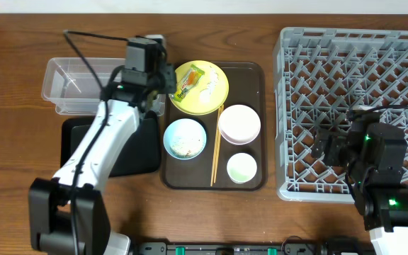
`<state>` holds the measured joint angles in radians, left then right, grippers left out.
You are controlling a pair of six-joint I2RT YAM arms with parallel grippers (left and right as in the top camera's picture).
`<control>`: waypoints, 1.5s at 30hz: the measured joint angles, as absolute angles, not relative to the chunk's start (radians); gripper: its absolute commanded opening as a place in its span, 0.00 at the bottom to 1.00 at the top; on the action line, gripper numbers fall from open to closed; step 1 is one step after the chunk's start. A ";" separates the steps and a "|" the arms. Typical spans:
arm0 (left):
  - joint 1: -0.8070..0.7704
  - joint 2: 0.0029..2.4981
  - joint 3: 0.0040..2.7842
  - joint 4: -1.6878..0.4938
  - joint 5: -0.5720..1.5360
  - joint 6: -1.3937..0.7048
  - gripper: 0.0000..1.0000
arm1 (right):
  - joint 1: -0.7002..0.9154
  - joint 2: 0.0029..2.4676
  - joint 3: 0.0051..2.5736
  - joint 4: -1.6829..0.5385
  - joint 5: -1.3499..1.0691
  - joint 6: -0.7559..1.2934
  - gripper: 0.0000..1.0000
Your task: Sort waste into correct bins and load items into the dishwasher rack
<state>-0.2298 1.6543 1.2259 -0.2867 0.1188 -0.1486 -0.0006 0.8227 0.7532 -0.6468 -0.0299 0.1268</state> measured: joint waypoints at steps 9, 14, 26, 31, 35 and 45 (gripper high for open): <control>-0.333 1.816 1.226 -0.165 0.140 -0.080 0.61 | -0.001 0.823 0.754 -0.647 -0.030 0.127 0.99; -0.373 1.890 1.226 -0.089 0.149 -0.063 0.63 | -0.001 0.823 0.754 -0.647 -0.030 0.127 0.99; -0.416 2.033 1.226 -0.038 0.151 -0.053 0.52 | -0.001 0.823 0.754 -0.647 -0.030 0.127 0.99; -0.416 2.039 1.226 -0.041 0.150 -0.052 0.35 | -0.001 0.823 0.754 -0.647 -0.030 0.127 0.99; -0.416 2.039 1.226 -0.053 0.146 -0.050 0.13 | -0.001 0.823 0.754 -0.647 -0.030 0.127 0.99; -0.416 2.012 1.225 -0.091 0.129 -0.048 0.06 | -0.001 0.823 0.754 -0.649 -0.030 0.127 0.99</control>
